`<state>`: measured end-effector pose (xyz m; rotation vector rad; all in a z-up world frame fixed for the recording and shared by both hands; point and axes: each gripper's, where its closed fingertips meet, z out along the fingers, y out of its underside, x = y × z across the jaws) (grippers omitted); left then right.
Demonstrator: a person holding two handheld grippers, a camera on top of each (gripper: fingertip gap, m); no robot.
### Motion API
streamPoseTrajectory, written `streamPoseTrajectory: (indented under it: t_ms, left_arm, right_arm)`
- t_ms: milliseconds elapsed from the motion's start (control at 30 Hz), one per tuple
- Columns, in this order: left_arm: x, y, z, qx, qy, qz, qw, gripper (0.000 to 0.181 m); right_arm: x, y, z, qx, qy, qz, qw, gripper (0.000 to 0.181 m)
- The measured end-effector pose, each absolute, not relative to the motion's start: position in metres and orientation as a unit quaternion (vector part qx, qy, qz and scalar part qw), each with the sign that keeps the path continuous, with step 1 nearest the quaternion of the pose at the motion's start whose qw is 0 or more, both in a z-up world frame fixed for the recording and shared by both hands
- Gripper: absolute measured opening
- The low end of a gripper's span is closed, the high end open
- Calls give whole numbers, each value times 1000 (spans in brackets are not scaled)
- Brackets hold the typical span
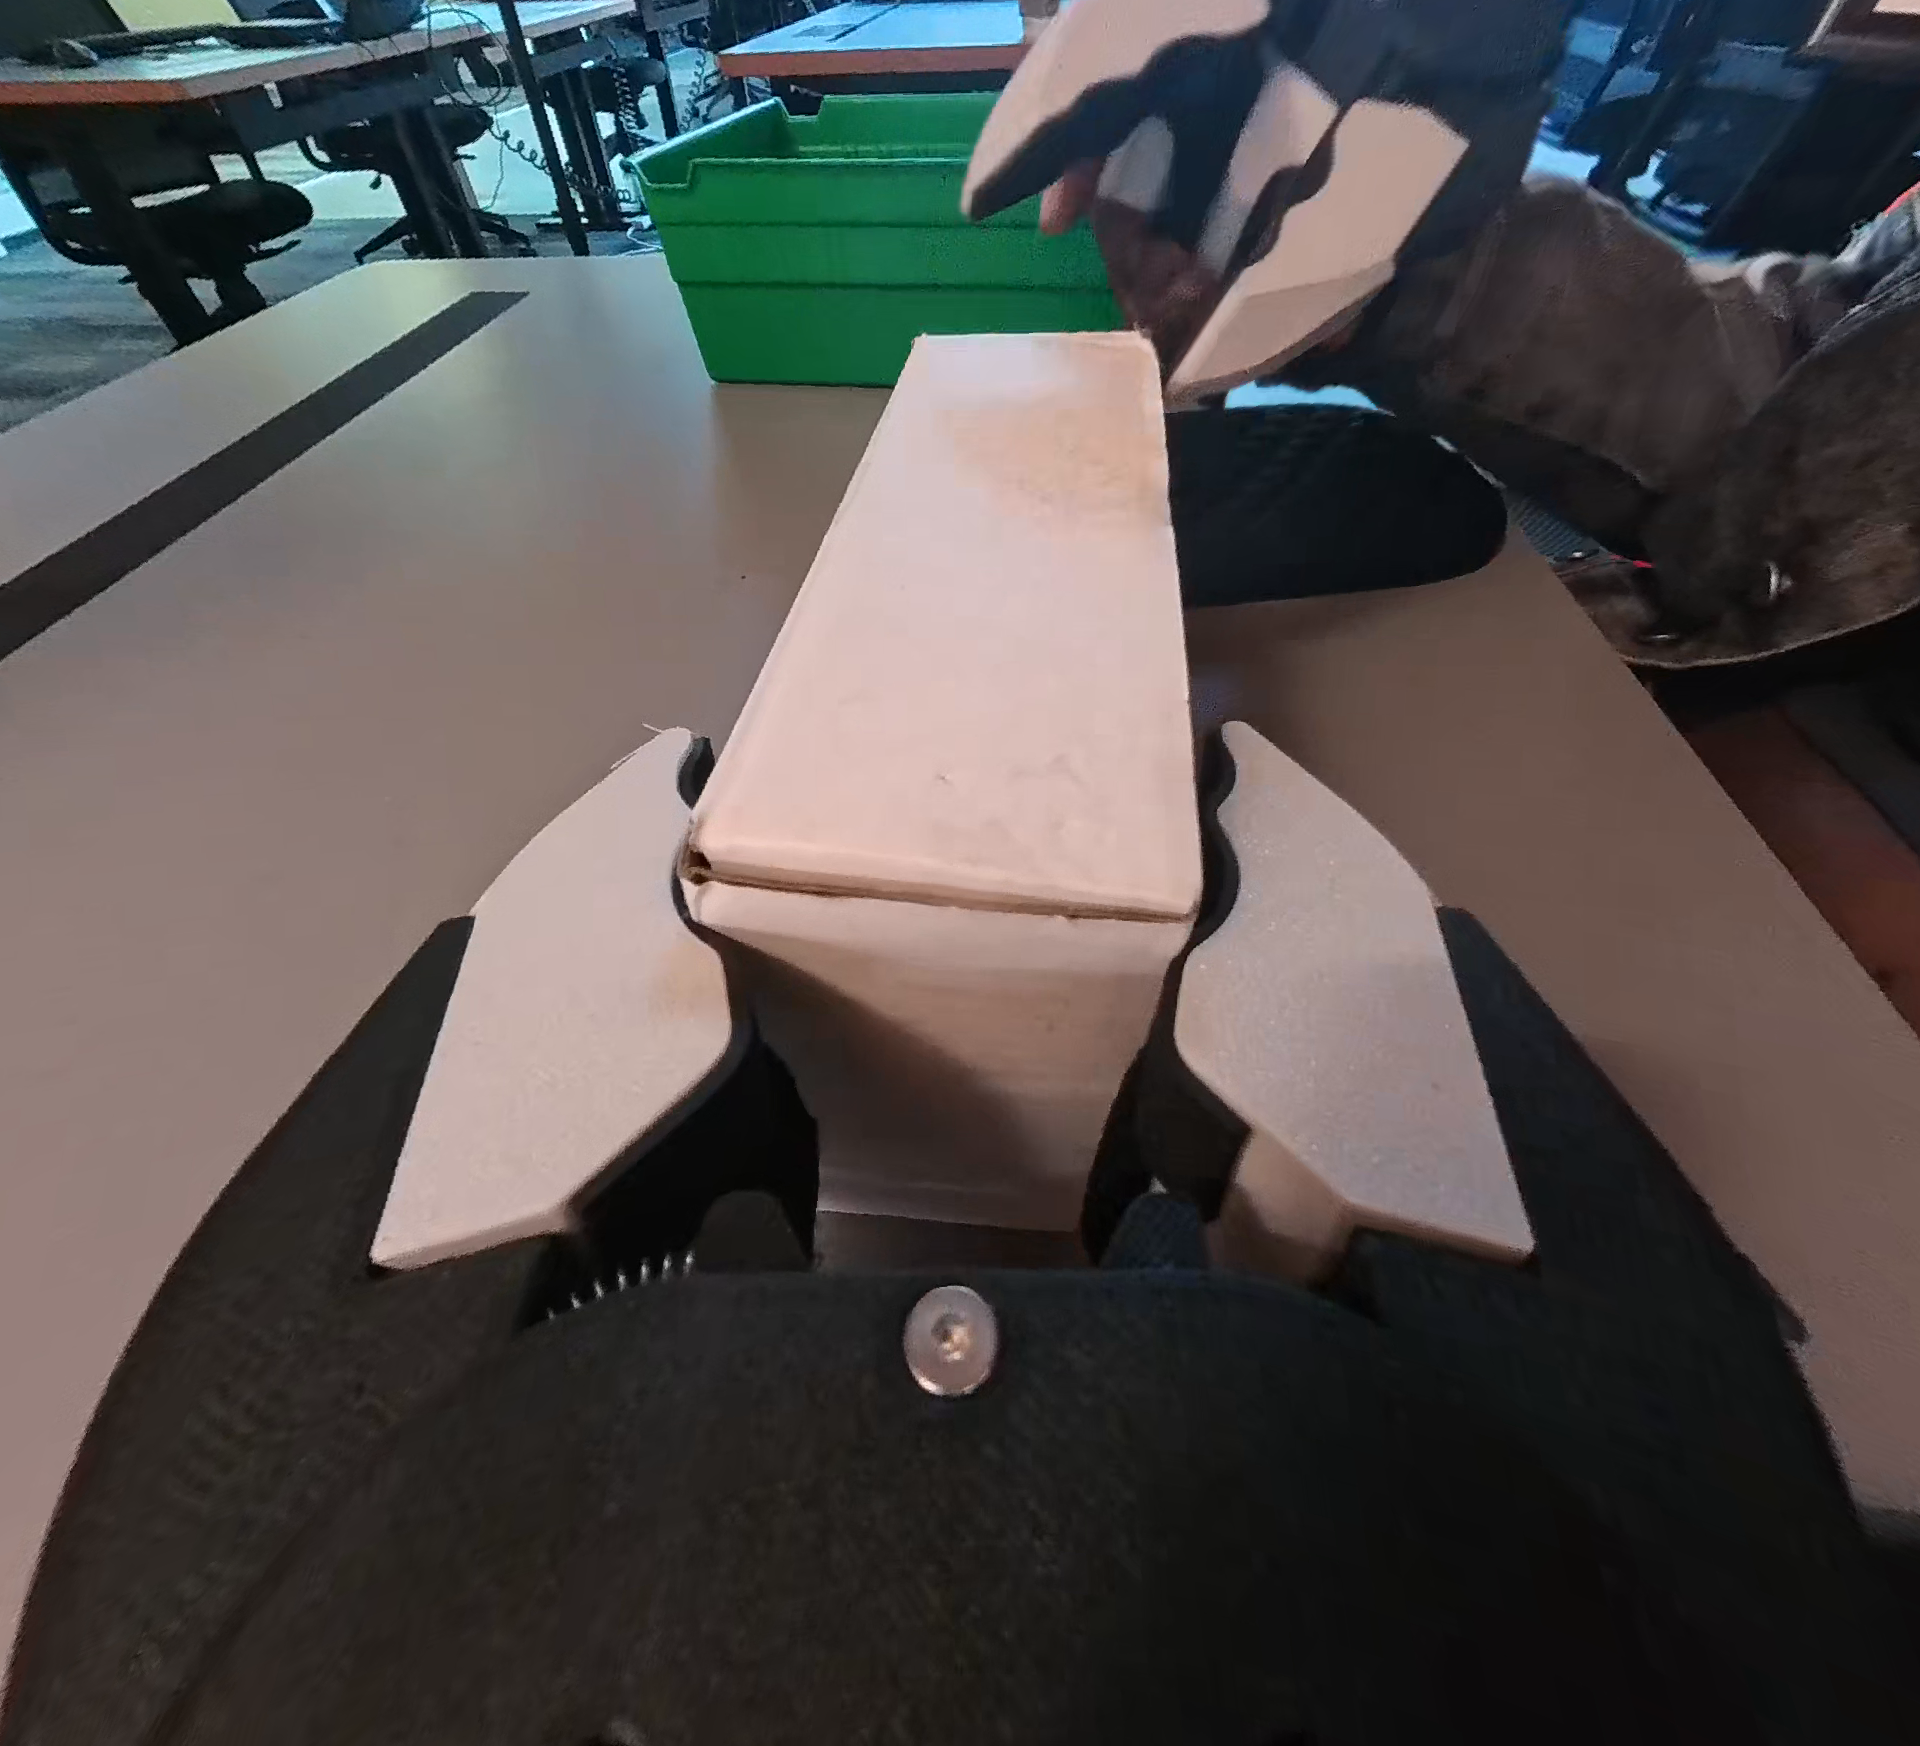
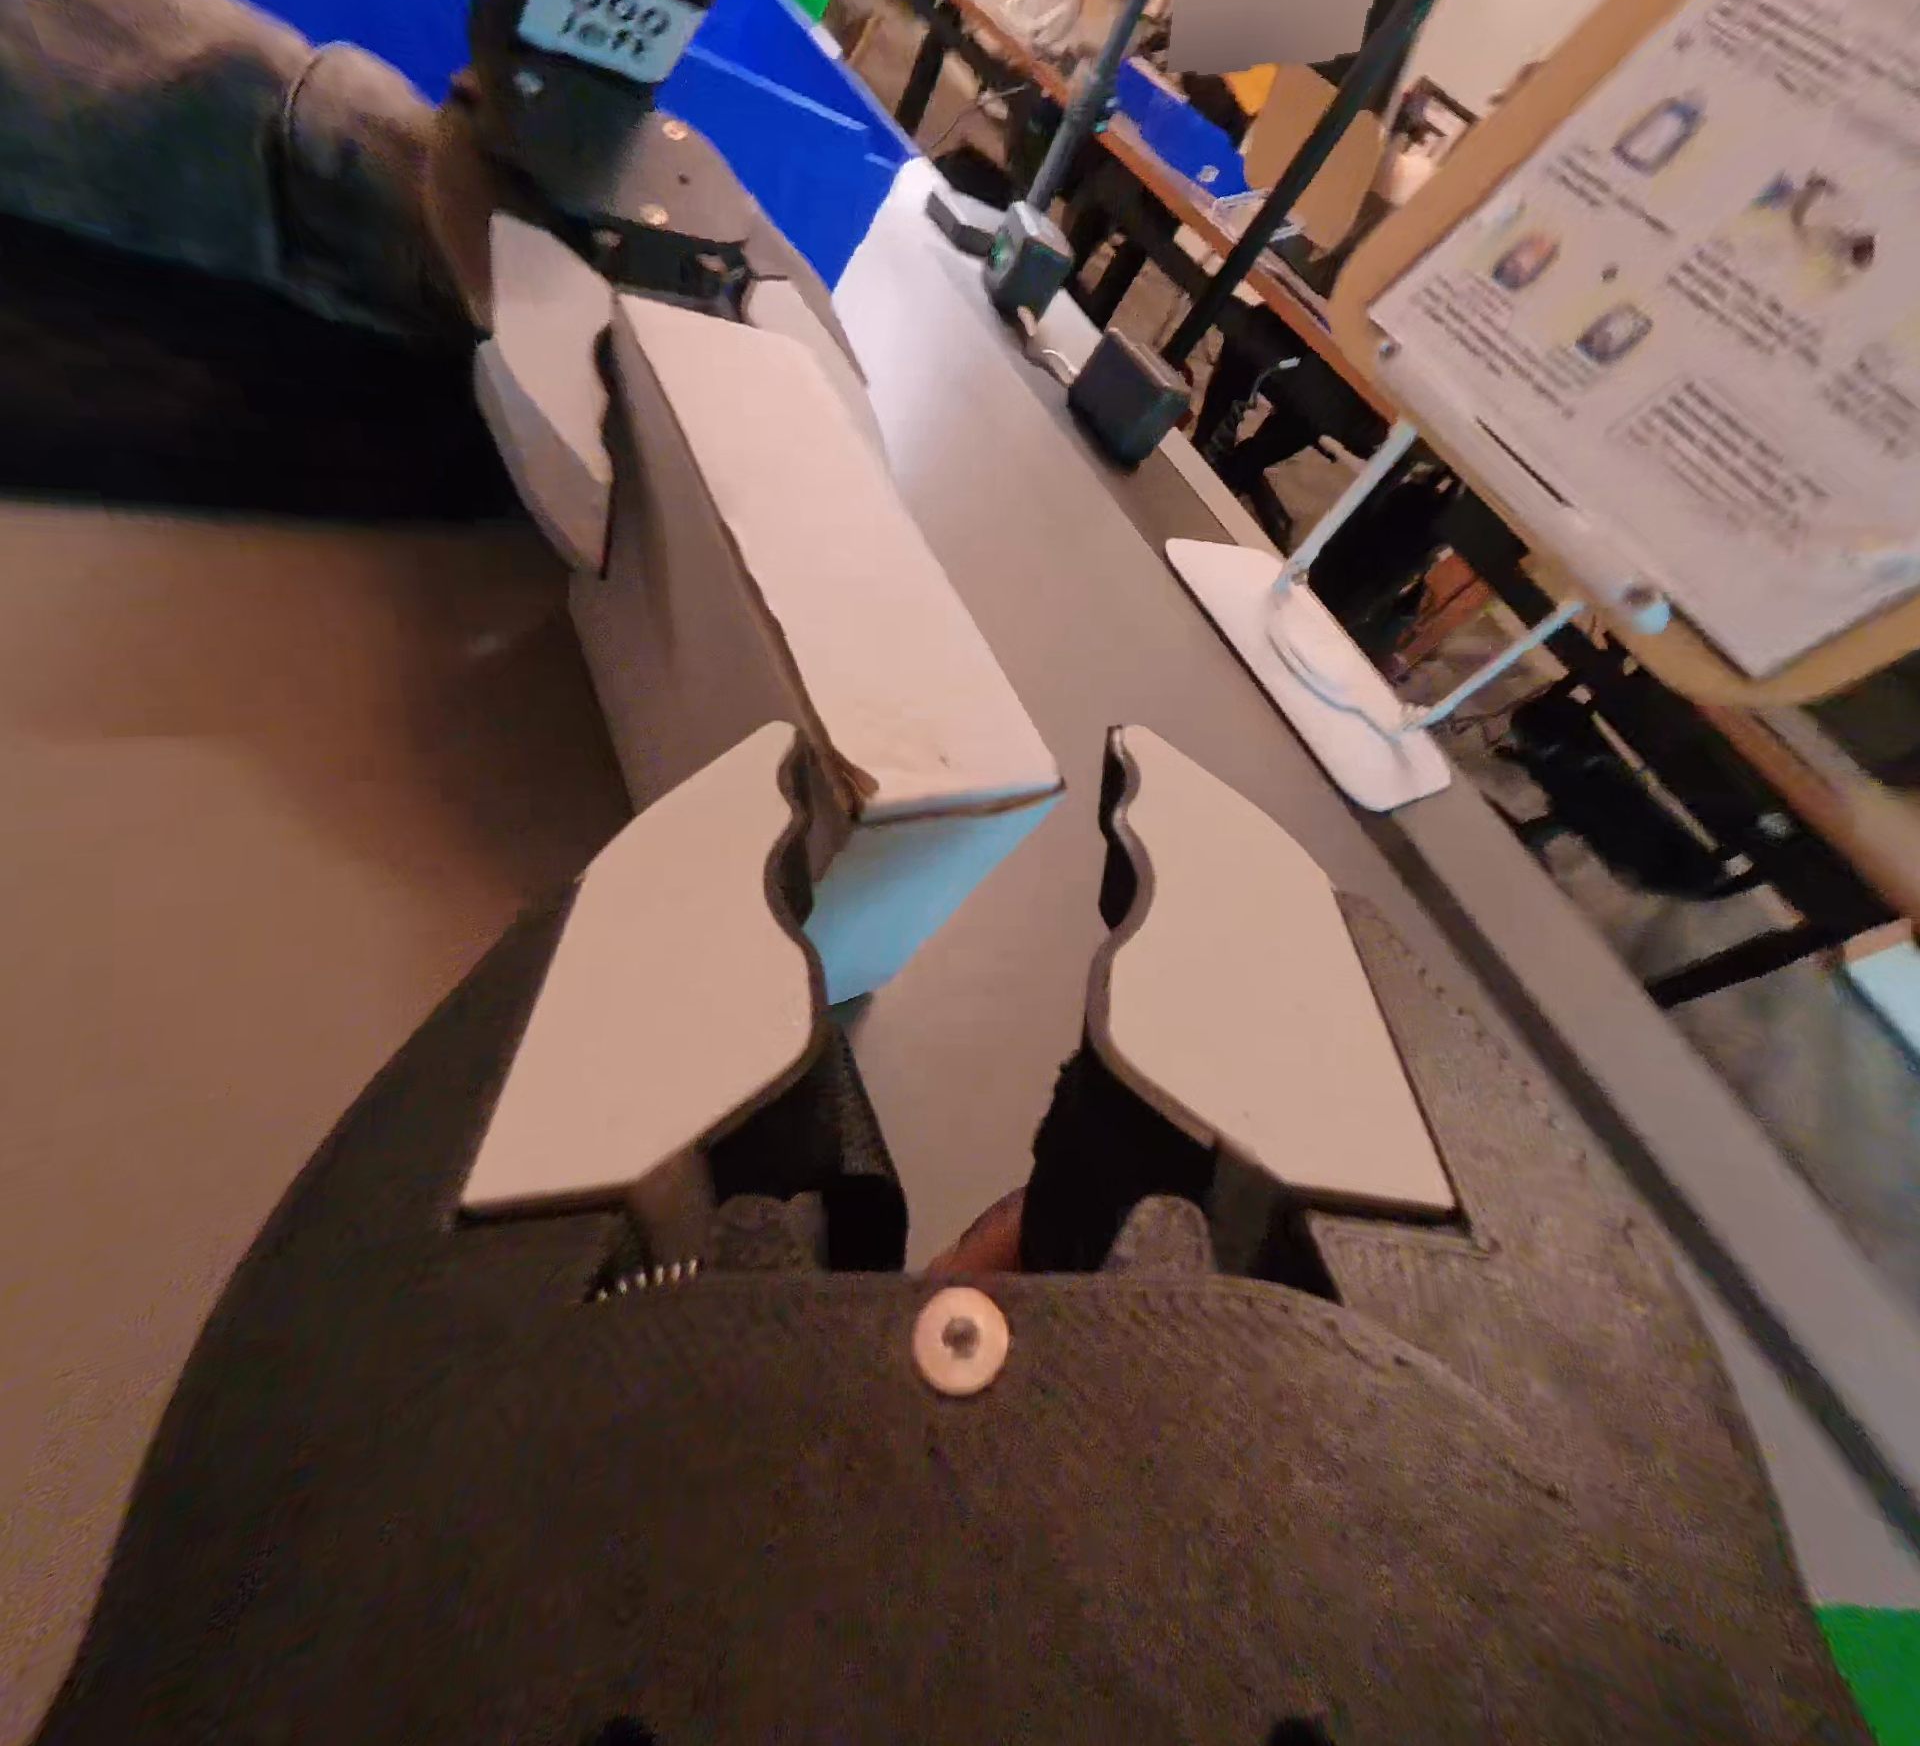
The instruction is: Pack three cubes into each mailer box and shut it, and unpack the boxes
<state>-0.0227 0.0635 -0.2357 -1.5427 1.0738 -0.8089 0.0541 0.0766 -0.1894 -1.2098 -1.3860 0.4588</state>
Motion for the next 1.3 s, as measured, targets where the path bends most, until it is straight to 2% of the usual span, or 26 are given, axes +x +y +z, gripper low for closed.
streamPoseTrajectory:
  t_ms: [167,500,600,767,1100,1300]
  left_arm:
    - [-24,65,-236,-649,443,-337,519,88]
    - [-23,65,-238,-652,445,-337,513,87]
    - [-24,66,-240,-657,445,-326,513,75]
    - [-24,66,-240,-657,443,-328,513,75]
    - [-23,63,-240,-649,457,-329,512,74]
    - [-22,61,-240,-646,466,-324,511,75]
  right_arm:
    - [34,67,-184,-440,-685,88,573,40]
    - [17,60,-181,-331,-725,-93,597,33]
    - [15,78,-182,-342,-713,-181,584,29]
    - [12,77,-191,-334,-746,-155,555,12]
    - [3,75,-186,-324,-767,-124,540,23]
    - [-16,76,-187,-283,-746,-161,580,5]
